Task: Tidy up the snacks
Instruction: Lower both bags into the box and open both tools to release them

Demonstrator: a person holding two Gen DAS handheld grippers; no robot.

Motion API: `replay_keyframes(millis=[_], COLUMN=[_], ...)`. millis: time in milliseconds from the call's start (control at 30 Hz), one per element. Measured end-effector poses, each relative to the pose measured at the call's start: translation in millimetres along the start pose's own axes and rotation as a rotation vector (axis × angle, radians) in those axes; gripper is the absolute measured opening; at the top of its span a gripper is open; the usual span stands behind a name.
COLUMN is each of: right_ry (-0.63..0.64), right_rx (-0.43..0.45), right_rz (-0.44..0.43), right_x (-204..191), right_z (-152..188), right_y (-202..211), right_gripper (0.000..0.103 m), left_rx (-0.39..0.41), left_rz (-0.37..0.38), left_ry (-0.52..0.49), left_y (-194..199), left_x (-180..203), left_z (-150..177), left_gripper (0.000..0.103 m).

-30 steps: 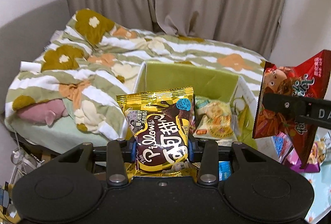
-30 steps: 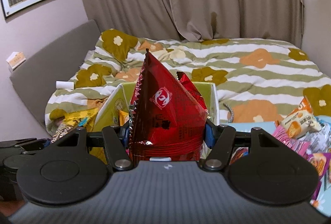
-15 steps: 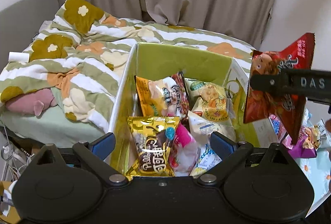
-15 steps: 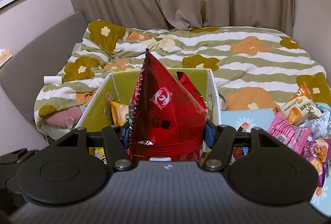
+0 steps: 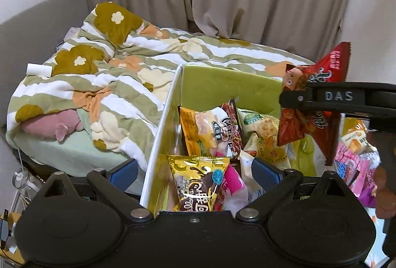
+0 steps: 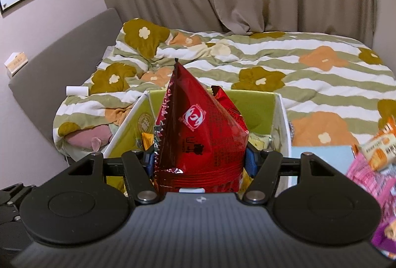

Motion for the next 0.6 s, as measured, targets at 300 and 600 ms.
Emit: replay_keyframes(millis=[300,600], right_ry=[0.005,-0.007], right_rx=[-0.033,0.014], right_rz=[-0.067,-0.092], right_x=[4.4,11.4], right_z=[-8.3,-4.7], right_y=[-36.9,-28.4], right_gripper=[0.086,0.103], left_rx=[-0.024,-0.031], left_rz=[-0.023,-0.015], left_ry=[0.000,0.004], left_y=[-17.7,-20.6], left_x=[3.0,4.7], left_z=[-6.3,-4.5], left_gripper=[0.100,0.100])
Point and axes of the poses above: each gripper's, at about its wrist camera, not at the fingertips, and y roughly against the way its jaws point, x to its right, z to its underside, the point moved 7 cm from there along -y, roughly the way its jaws point, and after that the axes turned 8 degrees about -z, right-handed, at the moved point
